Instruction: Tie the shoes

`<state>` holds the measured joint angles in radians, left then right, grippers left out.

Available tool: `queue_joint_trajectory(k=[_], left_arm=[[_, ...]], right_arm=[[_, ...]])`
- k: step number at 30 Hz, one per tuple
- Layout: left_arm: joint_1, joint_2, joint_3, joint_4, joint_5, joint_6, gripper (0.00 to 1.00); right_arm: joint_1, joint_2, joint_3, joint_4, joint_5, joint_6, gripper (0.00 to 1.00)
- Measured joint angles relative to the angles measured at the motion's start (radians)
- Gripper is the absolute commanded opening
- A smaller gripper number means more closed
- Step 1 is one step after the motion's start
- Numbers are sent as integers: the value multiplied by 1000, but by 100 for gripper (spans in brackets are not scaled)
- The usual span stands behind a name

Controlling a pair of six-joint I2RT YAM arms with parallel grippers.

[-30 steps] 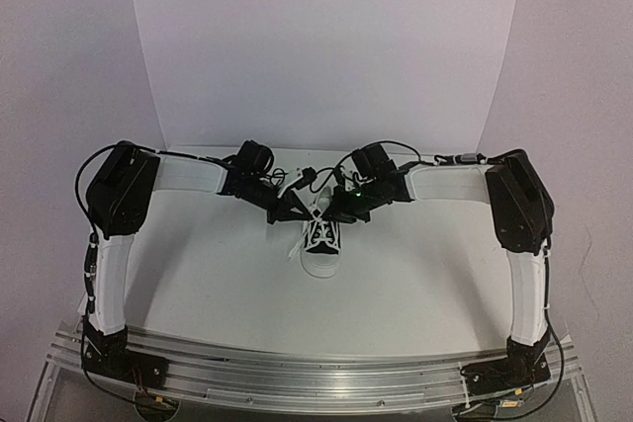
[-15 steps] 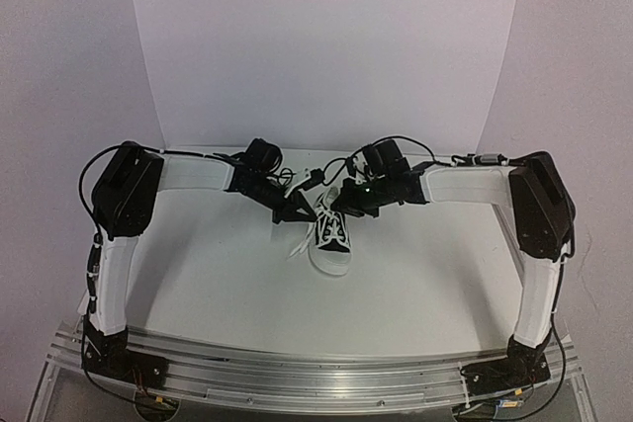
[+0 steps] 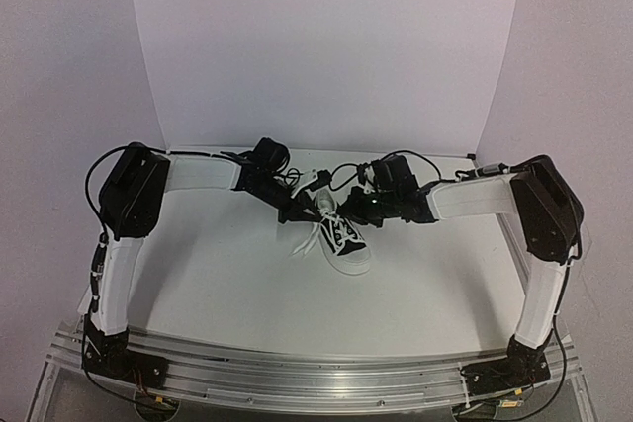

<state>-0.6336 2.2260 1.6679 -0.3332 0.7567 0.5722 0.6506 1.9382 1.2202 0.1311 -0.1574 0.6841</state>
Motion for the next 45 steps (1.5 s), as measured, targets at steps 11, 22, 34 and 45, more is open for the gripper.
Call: queue_joint_trajectory(k=[11, 22, 34, 45], left_arm=[[-31, 48, 68, -91, 3, 6, 0], [-30, 119, 168, -130, 0, -180, 0], [-27, 119, 168, -129, -51, -303, 0], [-27, 119, 168, -111, -52, -337, 0]], right_arm=[[0, -1, -20, 102, -11, 51, 0], [-2, -3, -72, 162, -41, 75, 0], [0, -18, -78, 167, -85, 65, 0], [-4, -16, -34, 160, -199, 53, 37]])
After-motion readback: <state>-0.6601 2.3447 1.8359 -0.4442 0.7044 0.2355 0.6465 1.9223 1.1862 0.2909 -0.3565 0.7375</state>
